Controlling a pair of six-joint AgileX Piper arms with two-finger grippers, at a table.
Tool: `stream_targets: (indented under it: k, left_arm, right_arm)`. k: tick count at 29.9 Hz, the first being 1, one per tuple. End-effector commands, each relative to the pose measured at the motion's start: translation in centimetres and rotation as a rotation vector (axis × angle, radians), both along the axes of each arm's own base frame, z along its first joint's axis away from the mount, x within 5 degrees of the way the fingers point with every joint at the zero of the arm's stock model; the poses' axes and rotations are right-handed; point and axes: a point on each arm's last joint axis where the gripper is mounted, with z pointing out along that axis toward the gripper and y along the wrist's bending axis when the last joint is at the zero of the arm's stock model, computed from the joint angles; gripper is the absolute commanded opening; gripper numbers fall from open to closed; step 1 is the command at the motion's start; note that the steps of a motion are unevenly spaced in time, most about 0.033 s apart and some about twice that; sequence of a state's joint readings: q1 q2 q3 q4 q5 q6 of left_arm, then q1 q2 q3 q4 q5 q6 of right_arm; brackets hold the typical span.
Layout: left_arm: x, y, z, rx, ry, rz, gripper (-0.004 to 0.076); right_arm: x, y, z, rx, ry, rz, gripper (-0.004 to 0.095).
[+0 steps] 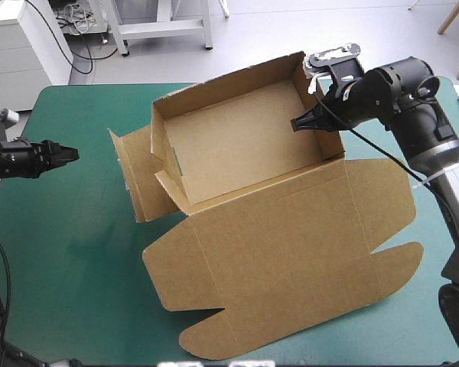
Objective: Fold the box
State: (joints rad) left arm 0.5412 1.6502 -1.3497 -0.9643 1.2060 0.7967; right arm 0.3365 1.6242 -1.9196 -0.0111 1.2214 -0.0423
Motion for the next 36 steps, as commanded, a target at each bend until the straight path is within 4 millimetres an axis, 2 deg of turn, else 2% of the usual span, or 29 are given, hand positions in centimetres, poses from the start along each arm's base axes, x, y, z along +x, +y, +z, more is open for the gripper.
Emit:
stream_targets:
  k: [1, 4, 7, 12, 16, 20, 23, 30, 36]
  left_arm:
    - [0.5, -0.8, -0.5, -0.181, -0.066, -0.054, 0.0339]
    - [0.8, -1.1, -3.4, -0.241, -0.008, -0.062, 0.0338]
    - [0.8, -2.2, -5.7, -0.238, 0.044, -0.092, 0.0336]
    - [1.4, -5.5, -7.1, -0.215, 0.073, -0.120, 0.0335]
    - [2.4, -8.7, -6.6, -0.264, 0.042, -0.160, 0.0335]
    - [2.7, -10.7, -5.2, -0.389, -0.059, -0.225, 0.0335]
    - [2.6, -11.3, -4.3, -0.478, -0.119, -0.269, 0.0335]
    - [1.7, -11.5, -2.9, -0.428, -0.146, -0.299, 0.0335]
    - [0.7, -11.8, -0.8, -0.411, -0.207, -0.309, 0.0335]
  right_arm:
    - [-1.9, -0.8, 3.7, 0.079, -0.155, 0.005, -0.0022]
    - [-2.3, -0.8, 4.1, 0.091, -0.167, 0.009, -0.0022]
    - [-2.5, -0.7, 4.4, 0.116, -0.180, 0.027, -0.0022]
    - [-2.8, -0.2, 5.0, 0.164, -0.196, 0.073, -0.0021]
    - [-2.9, 0.0, 5.2, 0.189, -0.205, 0.087, -0.0022]
    - [-2.8, -0.1, 5.2, 0.169, -0.212, 0.079, -0.0022]
    - [-2.7, -0.2, 5.1, 0.155, -0.214, 0.071, -0.0021]
    - [-2.3, -0.9, 5.0, 0.094, -0.235, 0.011, -0.0022]
    - [-1.5, -0.8, 4.4, 0.088, -0.217, -0.008, -0.0021]
